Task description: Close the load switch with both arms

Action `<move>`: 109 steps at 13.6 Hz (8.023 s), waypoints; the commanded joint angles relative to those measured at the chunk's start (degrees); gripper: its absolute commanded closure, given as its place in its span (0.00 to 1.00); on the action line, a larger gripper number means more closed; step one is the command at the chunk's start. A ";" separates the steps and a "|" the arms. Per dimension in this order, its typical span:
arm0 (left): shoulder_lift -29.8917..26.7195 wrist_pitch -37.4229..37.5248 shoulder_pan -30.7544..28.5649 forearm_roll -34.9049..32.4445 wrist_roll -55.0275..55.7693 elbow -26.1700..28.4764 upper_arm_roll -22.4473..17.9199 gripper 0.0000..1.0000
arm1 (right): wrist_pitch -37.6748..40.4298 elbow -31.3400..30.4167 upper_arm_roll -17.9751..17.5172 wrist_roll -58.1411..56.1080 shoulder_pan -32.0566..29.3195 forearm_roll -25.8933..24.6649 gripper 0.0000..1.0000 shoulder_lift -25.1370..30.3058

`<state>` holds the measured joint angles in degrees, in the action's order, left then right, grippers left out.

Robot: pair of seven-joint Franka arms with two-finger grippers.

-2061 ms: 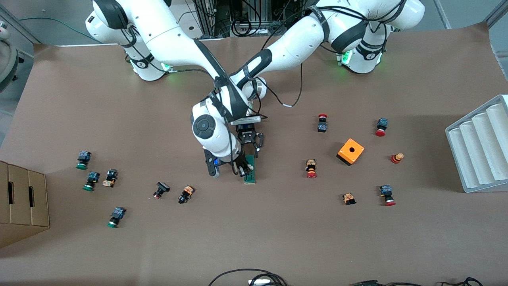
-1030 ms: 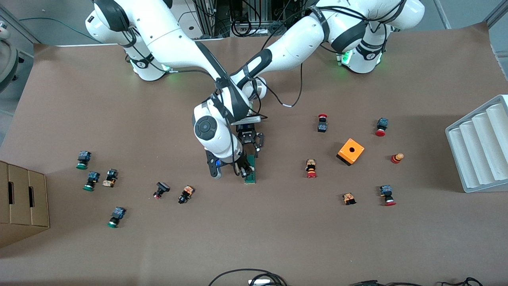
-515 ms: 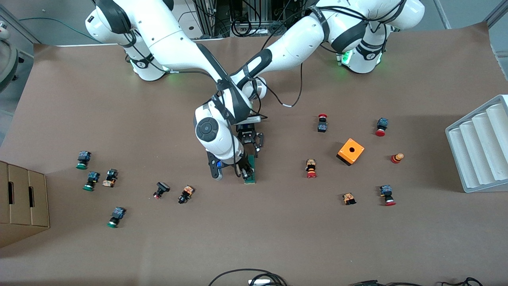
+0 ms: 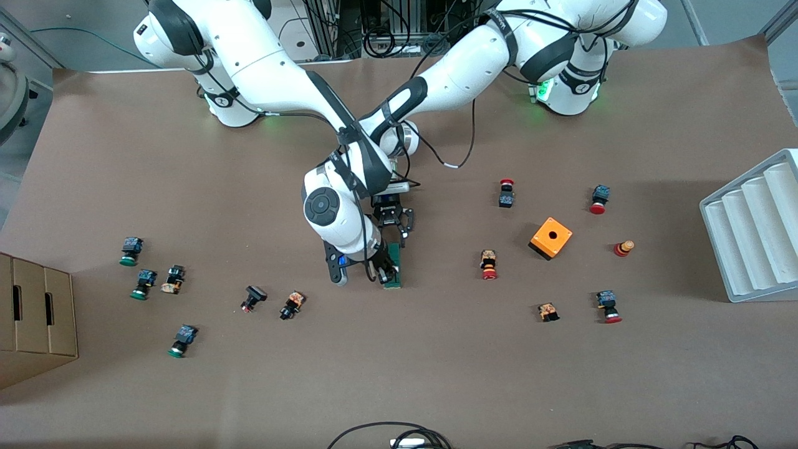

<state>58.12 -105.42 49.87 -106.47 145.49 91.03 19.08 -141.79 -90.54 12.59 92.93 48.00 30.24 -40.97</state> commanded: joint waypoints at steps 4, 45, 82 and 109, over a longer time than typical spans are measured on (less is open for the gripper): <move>0.50 0.21 -0.03 0.03 -1.00 -0.85 0.08 0.41 | -0.86 4.94 -0.37 0.05 -1.51 0.61 0.80 -3.94; -1.34 -1.11 -0.74 2.22 -1.08 -0.76 0.08 0.00 | 38.85 -2.00 -0.63 -52.81 -25.75 -11.76 0.00 31.02; -38.34 -10.42 -10.22 52.31 -67.86 -1.03 2.72 0.00 | 41.06 -11.15 2.53 -96.27 -34.12 -28.39 0.00 44.66; -53.64 -5.68 -37.65 99.69 -126.02 -4.72 -9.13 0.00 | 41.94 -9.56 2.53 -96.89 -34.03 -28.65 0.00 43.87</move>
<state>6.21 -112.87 11.87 -10.14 24.17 85.64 13.19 -100.50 -101.45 14.95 -3.52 13.71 2.67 3.52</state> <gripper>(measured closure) 0.000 0.000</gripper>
